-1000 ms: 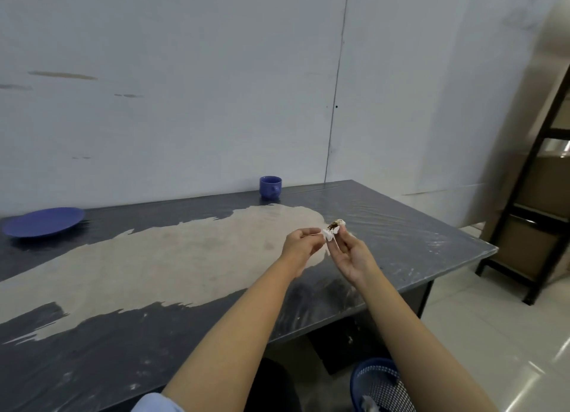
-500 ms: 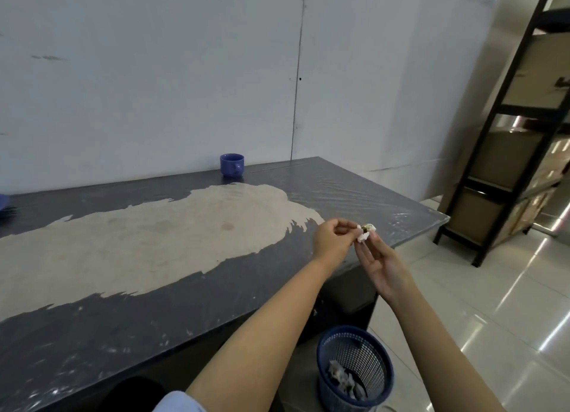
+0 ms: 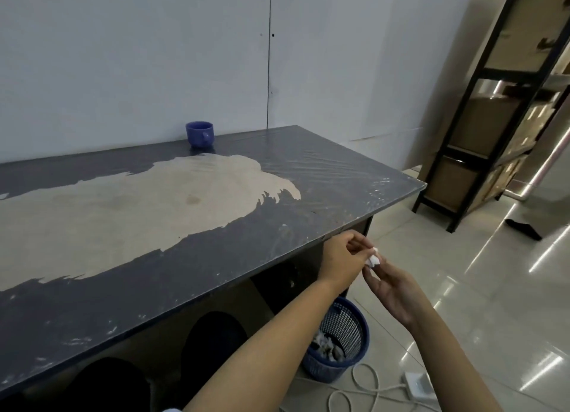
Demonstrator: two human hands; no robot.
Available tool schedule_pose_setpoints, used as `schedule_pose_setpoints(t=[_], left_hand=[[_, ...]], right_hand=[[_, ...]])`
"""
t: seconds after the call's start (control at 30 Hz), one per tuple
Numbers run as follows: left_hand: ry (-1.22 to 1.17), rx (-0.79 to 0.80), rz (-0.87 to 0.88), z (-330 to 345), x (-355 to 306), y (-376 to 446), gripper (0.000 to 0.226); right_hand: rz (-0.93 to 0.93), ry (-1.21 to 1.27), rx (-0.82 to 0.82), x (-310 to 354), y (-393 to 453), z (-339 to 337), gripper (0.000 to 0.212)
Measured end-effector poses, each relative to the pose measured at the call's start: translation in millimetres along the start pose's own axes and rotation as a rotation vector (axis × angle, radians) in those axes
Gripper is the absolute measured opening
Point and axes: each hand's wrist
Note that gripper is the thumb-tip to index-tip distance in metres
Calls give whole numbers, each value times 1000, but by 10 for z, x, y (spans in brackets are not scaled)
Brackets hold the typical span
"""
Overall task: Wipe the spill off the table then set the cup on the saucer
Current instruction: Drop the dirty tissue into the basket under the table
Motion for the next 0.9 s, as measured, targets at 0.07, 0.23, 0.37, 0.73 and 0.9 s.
schedule_pose_setpoints(t=[0.07, 0.23, 0.37, 0.73, 0.9], left_hand=[[-38, -36, -47, 58, 91, -88, 7], [-146, -130, -259, 135, 432, -299, 12], [-168, -116, -395, 94, 742, -357, 16], [-59, -129, -687, -14, 1425, -450, 50], [-68, -111, -775, 35, 1745, -511, 37]], right_hand=[[49, -14, -7, -38, 33, -127, 34], [148, -38, -18, -218, 199, -372, 33], [228, -177, 10, -416, 353, -549, 41], [417, -206, -176, -787, 835, -869, 28], [483, -220, -226, -927, 967, -978, 27]])
Point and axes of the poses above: each hand's wrist, its own y-axis towards the middle knuckle, its own z-axis out of the palm, x = y × z, and after that the axes turned 14 degrees about z, right-handed
